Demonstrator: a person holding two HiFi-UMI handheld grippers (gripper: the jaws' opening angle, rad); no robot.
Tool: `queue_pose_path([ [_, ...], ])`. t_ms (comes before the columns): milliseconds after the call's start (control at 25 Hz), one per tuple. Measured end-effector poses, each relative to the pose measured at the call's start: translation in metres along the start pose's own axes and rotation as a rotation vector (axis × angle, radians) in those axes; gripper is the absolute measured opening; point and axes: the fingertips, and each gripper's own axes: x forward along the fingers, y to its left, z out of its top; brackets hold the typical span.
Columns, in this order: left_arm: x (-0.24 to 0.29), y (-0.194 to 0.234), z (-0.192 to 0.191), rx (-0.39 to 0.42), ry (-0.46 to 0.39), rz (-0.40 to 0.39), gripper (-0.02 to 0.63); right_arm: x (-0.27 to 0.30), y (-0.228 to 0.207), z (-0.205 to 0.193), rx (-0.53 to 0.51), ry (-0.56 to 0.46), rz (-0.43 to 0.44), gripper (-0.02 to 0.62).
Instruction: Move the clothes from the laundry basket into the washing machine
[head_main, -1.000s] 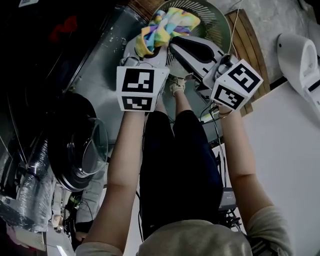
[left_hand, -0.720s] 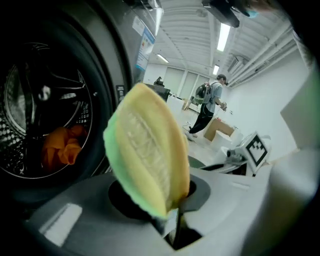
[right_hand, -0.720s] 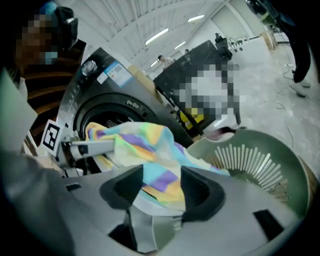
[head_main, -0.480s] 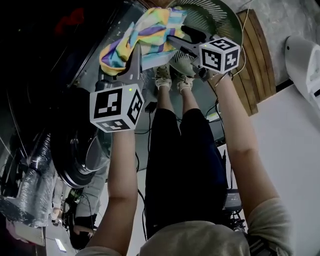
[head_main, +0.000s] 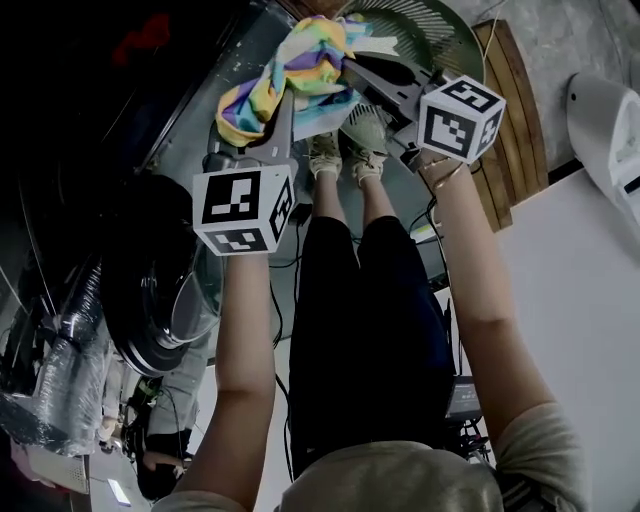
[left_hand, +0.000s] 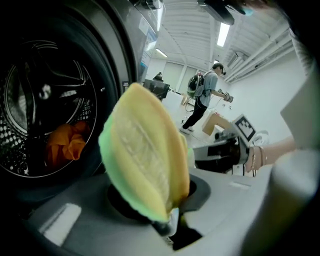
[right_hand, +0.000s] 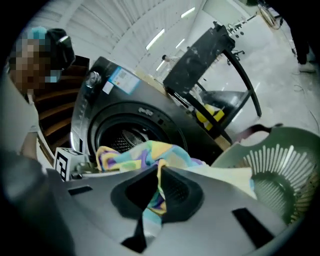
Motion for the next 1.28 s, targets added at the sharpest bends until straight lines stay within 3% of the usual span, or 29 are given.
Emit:
queue_pose_path([
  [200,0.011,-0.033,0.007,0.005,-0.008,-0.079,0.084,-0.011,0.066,0.044,-0.049,-0.060,0.095,0.023],
  [520,0.018,-0.054,0.027,-0.076,-0.100,-0.226,0.202,-0.004,0.109,0.050,-0.085,0.016,0.220,0.023],
  [600,0.020,-0.051,0.028,-0.056,-0.114,-0.249,0.229,-0.004,0.111,0.047,-0.072,0.039,0.252,0.022],
  [680,0.024,-0.050,0.027,0.034,-0.105,-0.258,0.230,-0.001,0.112,0.041,-0.069,0.082,0.280,0.023],
  [760,0.029,-0.051,0.024,0.168,-0.087,-0.248,0.216,0.004,0.115,0.032,-0.085,0.139,0.301,0.023],
  [840,0.034,-0.051,0.022,0.215,-0.091,-0.238,0.130,0.009,0.117,0.027,-0.095,0.163,0.314,0.023],
  [960,0.035,-0.038,0.020,0.112,-0.120,-0.173,0.072,0.017,0.115,0.027,-0.071,0.131,0.301,0.023],
  [1080,0.026,-0.014,0.016,0.022,-0.138,-0.070,0.067,0.022,0.114,0.024,-0.095,0.111,0.258,0.023],
  [1280,0.002,0.032,0.014,-0.049,-0.179,0.083,0.066,0.029,0.111,0.021,-0.105,0.082,0.222,0.039],
])
